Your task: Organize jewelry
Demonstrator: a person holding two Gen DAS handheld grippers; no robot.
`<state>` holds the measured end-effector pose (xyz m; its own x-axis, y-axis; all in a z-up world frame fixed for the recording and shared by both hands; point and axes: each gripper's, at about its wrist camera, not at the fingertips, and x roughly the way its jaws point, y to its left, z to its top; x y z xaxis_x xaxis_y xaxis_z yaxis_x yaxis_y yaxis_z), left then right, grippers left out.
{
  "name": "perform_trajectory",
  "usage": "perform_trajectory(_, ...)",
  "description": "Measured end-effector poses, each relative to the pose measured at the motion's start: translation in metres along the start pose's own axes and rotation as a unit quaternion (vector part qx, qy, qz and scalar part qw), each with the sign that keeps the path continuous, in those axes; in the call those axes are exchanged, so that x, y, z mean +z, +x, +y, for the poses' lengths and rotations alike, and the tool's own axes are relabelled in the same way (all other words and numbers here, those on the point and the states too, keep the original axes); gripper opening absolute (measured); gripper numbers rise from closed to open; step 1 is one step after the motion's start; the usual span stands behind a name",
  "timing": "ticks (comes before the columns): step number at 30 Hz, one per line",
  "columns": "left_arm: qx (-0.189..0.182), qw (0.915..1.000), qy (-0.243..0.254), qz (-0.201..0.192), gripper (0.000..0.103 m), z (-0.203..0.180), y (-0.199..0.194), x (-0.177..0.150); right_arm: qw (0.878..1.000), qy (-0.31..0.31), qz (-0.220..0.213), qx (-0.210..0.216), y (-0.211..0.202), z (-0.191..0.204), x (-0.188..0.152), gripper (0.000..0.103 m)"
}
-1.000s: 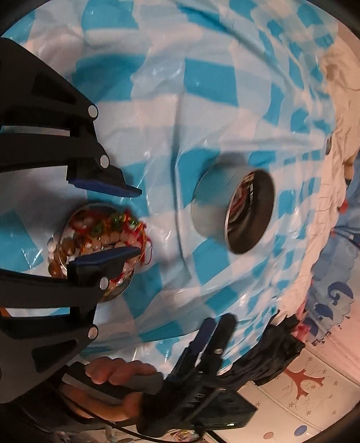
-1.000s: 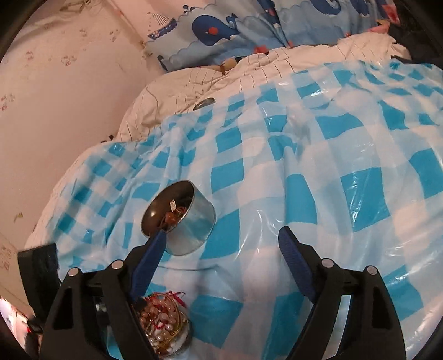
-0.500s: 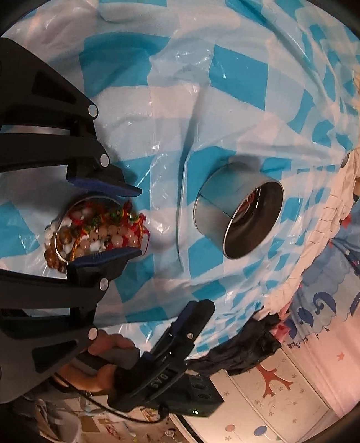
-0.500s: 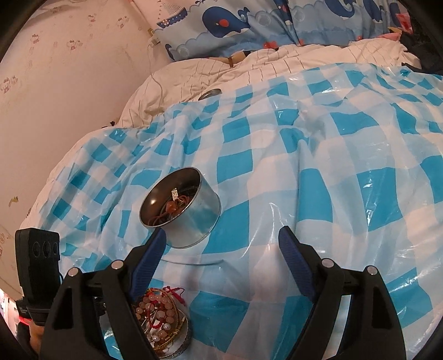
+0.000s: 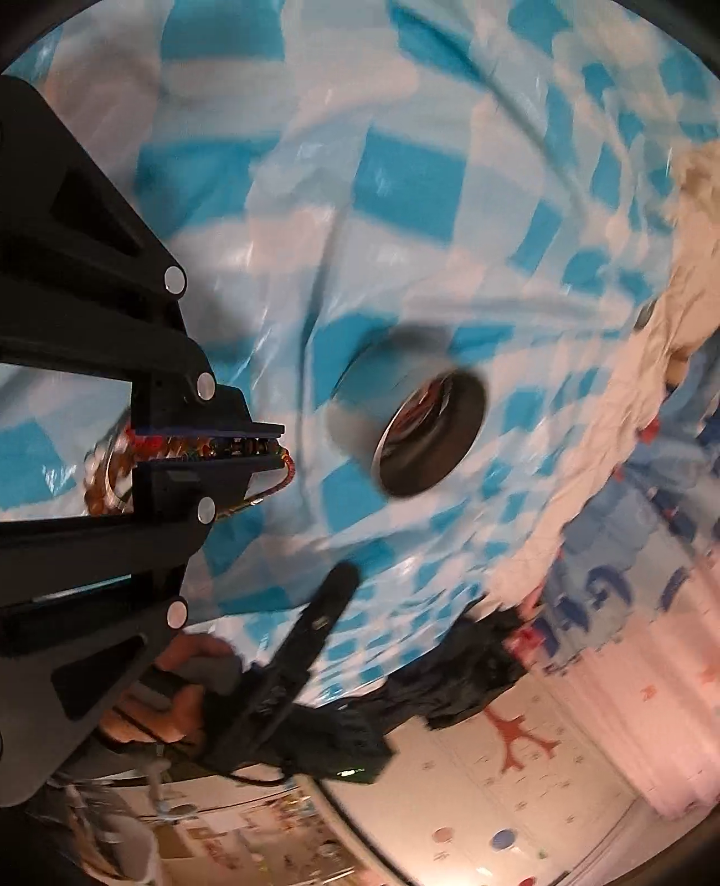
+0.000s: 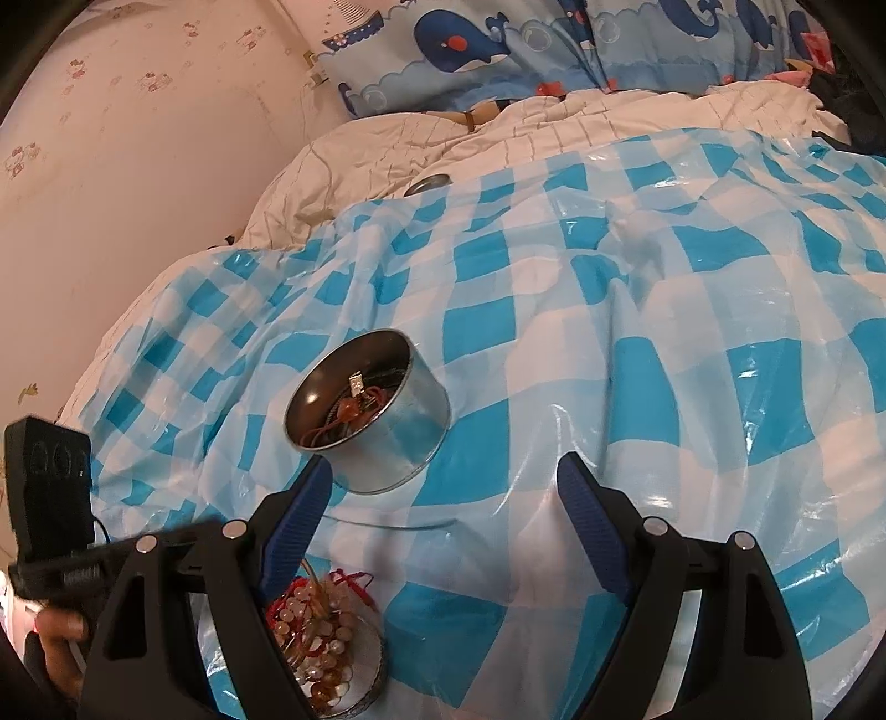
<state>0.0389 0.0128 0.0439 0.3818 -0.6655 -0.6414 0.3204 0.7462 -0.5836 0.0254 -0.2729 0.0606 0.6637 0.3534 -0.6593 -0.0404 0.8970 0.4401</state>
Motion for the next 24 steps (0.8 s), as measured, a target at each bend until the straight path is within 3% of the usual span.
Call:
perform_trajectory(4, 0.045, 0.9984, -0.03, -0.016, 0.004, 0.024, -0.009, 0.004, 0.999, -0.03, 0.024, 0.024, 0.004, 0.013, -0.002, 0.08)
perform_trajectory(9, 0.096, 0.9947, -0.036, -0.003, 0.005, 0.039, -0.002, 0.001, 0.992, -0.06, 0.074, 0.08, 0.013, 0.028, -0.01, 0.08)
perform_trajectory(11, 0.1, 0.9943, -0.035, 0.0, 0.005, 0.042, -0.002, 0.001, 0.985, -0.095, 0.096, 0.107, 0.016, 0.043, -0.017, 0.08)
perform_trajectory(17, 0.107, 0.9935, -0.041, 0.005, 0.005, 0.043, 0.003, 0.002, 0.956, -0.22, 0.147, 0.128, 0.02, 0.088, -0.049, 0.08)
perform_trajectory(20, 0.105, 0.9936, -0.04, 0.005, 0.005, 0.044, 0.001, 0.001, 0.951, -0.241, 0.153, 0.117, 0.02, 0.091, -0.056, 0.08)
perform_trajectory(24, 0.103, 0.9939, -0.038, 0.008, 0.005, 0.043, 0.002, 0.0, 0.954, -0.227, 0.171, 0.094, 0.028, 0.08, -0.056, 0.08)
